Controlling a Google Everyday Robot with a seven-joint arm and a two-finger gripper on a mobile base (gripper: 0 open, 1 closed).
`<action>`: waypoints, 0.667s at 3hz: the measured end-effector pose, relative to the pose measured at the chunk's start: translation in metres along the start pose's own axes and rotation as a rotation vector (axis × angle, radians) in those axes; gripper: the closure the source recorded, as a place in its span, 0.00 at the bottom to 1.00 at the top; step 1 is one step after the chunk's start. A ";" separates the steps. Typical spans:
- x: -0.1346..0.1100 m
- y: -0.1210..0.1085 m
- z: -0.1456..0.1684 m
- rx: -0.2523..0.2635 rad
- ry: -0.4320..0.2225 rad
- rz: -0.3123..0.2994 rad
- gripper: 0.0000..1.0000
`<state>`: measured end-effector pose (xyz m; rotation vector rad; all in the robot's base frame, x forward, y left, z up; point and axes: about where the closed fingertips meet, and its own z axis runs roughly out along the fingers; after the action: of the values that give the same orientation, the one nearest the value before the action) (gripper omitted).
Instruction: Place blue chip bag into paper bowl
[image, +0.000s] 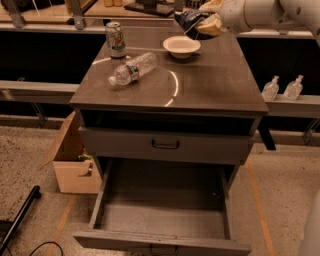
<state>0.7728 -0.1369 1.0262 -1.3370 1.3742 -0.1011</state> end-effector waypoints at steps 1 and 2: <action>0.003 -0.018 0.037 0.029 0.018 -0.012 1.00; 0.005 -0.025 0.075 0.035 0.025 -0.013 1.00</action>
Offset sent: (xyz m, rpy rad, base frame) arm 0.1186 0.0498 -0.0122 -0.0178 -0.0340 -0.0502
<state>0.8439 -0.1039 1.0150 -1.3193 1.3787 -0.1507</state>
